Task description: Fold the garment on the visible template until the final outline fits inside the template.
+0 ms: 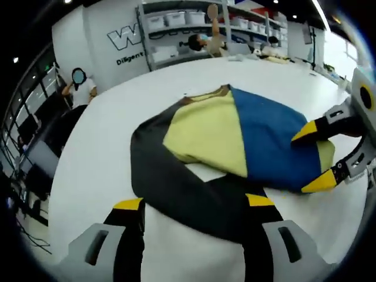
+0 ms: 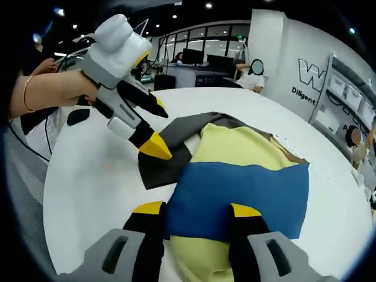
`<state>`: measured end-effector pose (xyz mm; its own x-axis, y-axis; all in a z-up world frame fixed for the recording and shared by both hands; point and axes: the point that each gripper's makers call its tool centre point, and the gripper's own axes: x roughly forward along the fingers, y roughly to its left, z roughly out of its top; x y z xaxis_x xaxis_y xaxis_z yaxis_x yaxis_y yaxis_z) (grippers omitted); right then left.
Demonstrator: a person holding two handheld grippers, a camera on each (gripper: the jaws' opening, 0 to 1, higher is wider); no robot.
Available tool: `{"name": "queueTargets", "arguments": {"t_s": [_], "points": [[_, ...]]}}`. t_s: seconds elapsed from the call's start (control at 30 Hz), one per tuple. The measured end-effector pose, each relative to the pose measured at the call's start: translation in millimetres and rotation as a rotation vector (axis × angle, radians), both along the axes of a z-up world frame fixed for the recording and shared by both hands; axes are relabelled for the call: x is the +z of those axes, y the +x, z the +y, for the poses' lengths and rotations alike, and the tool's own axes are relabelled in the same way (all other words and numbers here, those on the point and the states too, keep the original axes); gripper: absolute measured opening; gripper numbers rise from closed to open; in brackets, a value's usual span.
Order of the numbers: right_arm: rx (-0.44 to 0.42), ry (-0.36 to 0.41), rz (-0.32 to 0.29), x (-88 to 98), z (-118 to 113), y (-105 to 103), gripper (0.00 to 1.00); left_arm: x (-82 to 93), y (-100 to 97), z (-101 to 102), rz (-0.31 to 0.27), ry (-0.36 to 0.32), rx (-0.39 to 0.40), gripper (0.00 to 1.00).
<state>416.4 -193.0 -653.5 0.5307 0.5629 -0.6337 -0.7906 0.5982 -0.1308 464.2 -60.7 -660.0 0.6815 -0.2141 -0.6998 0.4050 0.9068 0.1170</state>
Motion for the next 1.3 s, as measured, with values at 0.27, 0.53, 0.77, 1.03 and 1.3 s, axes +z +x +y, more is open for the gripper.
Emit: {"name": "queueTargets", "arguments": {"t_s": [0.27, 0.53, 0.77, 1.03, 1.3], "points": [[0.014, -0.007, 0.000, -5.1, 0.7, -3.3, 0.06, -11.9, -8.4, -2.1, 0.038, -0.057, 0.031, 0.49], [0.019, -0.012, 0.015, -8.7, -0.5, -3.1, 0.00, -11.2, -9.0, -6.0, 0.028, -0.070, 0.022, 0.32], [0.020, 0.021, 0.026, -0.5, -1.3, -3.7, 0.00, -12.9, -9.6, -1.6, 0.016, -0.037, 0.009, 0.07], [-0.001, 0.084, 0.005, 27.9, -3.8, 3.2, 0.00, -9.5, -11.8, 7.0, -0.009, -0.020, 0.013, 0.03], [-0.075, 0.146, -0.026, 60.0, -25.3, 21.8, 0.00, -2.9, -12.5, 26.6, -0.024, -0.008, 0.052, 0.03]]}}
